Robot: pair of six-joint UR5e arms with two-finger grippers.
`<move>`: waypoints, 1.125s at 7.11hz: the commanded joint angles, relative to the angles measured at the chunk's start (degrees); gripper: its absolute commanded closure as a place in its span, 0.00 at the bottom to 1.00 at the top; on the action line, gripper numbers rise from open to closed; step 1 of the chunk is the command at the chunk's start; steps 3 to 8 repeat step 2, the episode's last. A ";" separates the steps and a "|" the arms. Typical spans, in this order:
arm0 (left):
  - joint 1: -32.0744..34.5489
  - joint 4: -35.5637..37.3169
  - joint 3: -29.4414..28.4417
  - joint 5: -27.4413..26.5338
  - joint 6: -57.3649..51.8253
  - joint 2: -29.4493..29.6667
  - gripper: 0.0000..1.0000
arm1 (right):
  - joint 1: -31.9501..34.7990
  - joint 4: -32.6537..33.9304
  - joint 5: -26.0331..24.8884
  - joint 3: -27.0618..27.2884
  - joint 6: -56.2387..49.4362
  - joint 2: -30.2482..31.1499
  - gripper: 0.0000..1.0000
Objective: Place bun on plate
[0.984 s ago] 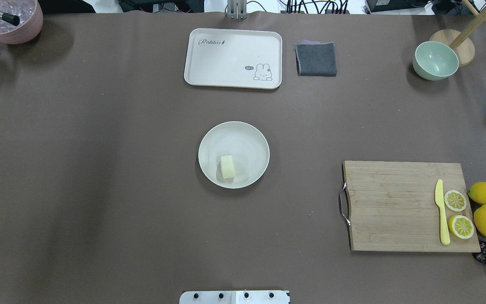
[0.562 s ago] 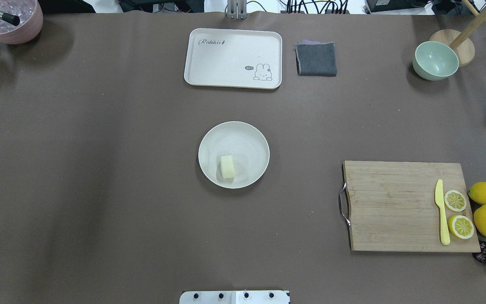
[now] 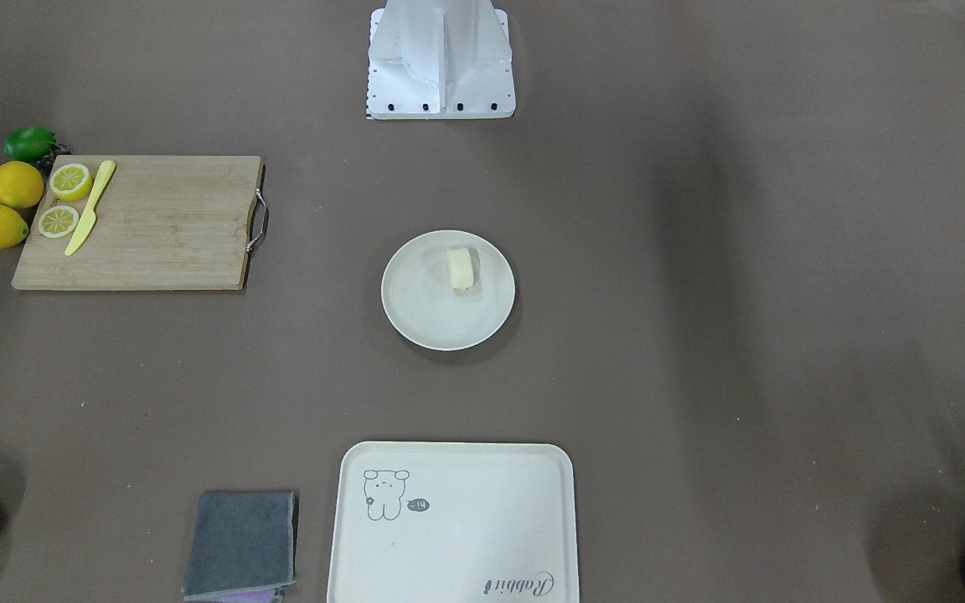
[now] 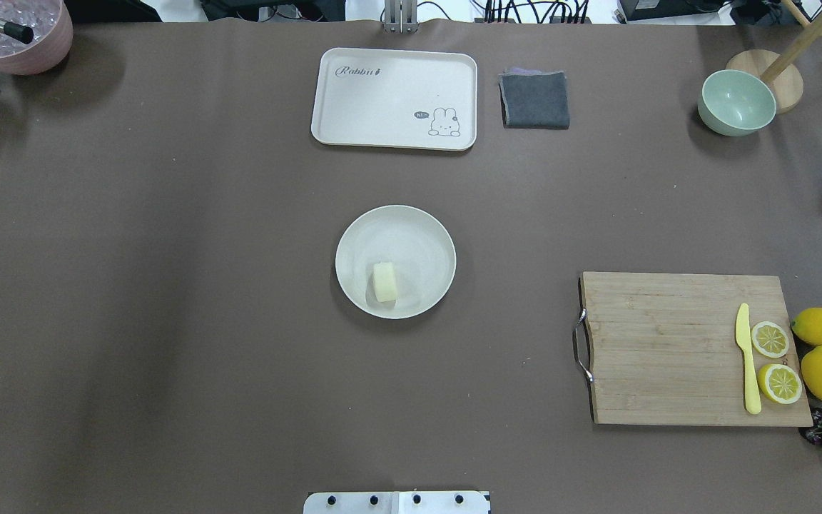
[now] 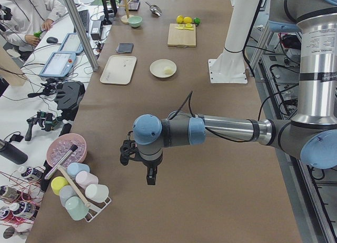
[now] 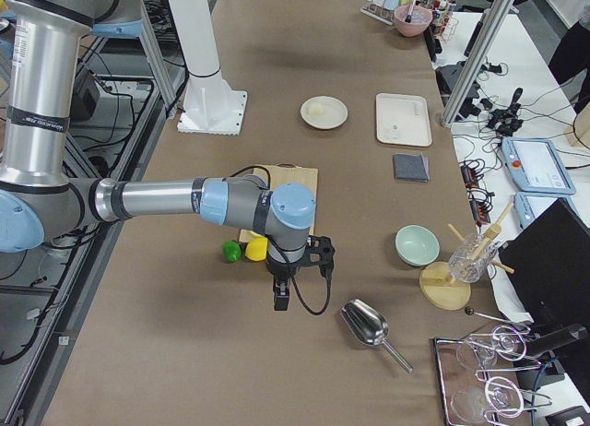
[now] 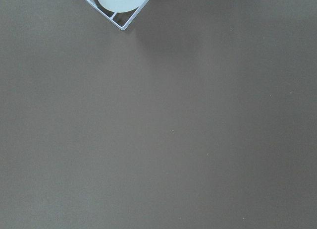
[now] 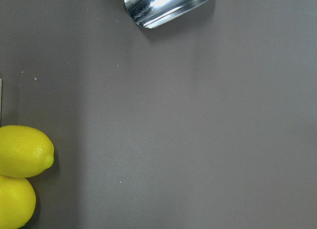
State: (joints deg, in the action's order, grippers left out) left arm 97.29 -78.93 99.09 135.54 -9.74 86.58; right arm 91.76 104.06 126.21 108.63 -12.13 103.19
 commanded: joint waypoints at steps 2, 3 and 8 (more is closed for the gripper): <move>0.00 0.00 0.23 -0.36 -0.01 -0.01 0.02 | 0.00 0.00 0.00 0.00 0.00 0.00 0.00; 0.00 0.00 0.23 -0.36 -0.01 -0.01 0.02 | 0.00 0.00 0.00 0.00 0.00 0.00 0.00; 0.00 0.00 0.23 -0.36 -0.01 -0.01 0.02 | 0.00 0.00 0.00 0.00 0.00 0.00 0.00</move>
